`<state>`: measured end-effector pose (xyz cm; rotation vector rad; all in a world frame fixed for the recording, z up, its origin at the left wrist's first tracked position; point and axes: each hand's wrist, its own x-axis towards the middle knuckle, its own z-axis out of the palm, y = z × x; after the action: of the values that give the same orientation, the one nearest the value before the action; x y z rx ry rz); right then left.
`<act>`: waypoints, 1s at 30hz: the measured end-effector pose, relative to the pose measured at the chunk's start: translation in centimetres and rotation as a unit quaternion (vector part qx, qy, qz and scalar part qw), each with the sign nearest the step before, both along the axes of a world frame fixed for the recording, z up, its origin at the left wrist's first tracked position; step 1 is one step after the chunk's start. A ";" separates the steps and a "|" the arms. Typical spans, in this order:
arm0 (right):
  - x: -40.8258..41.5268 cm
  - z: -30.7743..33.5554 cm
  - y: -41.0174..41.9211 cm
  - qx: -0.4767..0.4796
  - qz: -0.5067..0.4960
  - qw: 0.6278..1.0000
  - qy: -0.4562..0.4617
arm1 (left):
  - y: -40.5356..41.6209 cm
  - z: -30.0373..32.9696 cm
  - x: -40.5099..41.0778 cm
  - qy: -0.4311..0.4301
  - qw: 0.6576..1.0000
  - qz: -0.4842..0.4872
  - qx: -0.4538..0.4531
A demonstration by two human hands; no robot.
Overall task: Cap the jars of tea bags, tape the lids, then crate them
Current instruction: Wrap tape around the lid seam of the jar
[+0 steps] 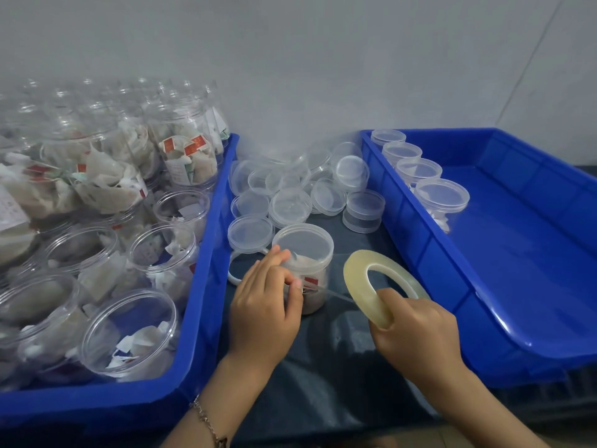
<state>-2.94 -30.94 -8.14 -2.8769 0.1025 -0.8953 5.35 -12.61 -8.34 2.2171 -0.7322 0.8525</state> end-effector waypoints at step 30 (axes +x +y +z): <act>6.6 0.7 -2.8 0.018 -0.083 0.996 -0.013 | -0.2 0.3 0.2 -0.034 0.999 0.032 0.022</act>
<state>3.67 -33.71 -7.48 -2.8542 0.3558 -0.9475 5.59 -12.85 -8.09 2.2702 -0.7225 0.9556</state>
